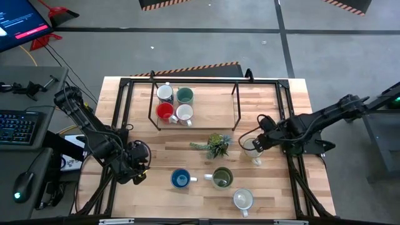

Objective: Place coffee mugs
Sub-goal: Put the yellow mug on the shelf

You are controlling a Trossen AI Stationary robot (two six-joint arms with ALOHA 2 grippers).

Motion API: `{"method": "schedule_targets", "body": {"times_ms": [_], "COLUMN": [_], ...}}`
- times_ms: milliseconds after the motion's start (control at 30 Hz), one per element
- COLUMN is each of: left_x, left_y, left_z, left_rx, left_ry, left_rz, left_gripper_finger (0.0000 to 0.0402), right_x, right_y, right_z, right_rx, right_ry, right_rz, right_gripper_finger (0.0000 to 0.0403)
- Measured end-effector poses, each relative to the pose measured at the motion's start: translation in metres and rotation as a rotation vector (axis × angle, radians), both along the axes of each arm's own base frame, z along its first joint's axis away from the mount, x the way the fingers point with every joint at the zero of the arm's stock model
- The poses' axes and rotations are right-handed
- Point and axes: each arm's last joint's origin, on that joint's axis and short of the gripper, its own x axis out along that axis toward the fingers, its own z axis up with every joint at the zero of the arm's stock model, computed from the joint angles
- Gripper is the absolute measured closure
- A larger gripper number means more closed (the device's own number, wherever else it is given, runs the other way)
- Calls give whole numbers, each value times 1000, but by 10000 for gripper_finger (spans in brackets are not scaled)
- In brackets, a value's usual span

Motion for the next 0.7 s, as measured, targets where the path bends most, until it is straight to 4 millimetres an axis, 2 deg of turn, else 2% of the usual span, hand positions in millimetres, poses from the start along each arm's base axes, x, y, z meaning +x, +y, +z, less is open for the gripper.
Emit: {"method": "schedule_targets", "body": {"times_ms": [400, 700], "left_x": [1, 1], "left_y": [-1, -1], "left_z": [1, 0], "left_rx": [-15, -14], "left_ry": [-10, -10], "left_rz": [-1, -1], "left_gripper_finger": [255, 255], "right_x": [23, 37], "right_y": [10, 16], "right_z": [-23, -44], "right_rx": [-25, -43], "right_ry": [153, 274], "right_rz": [157, 181], "right_gripper_finger": [235, 235]}}
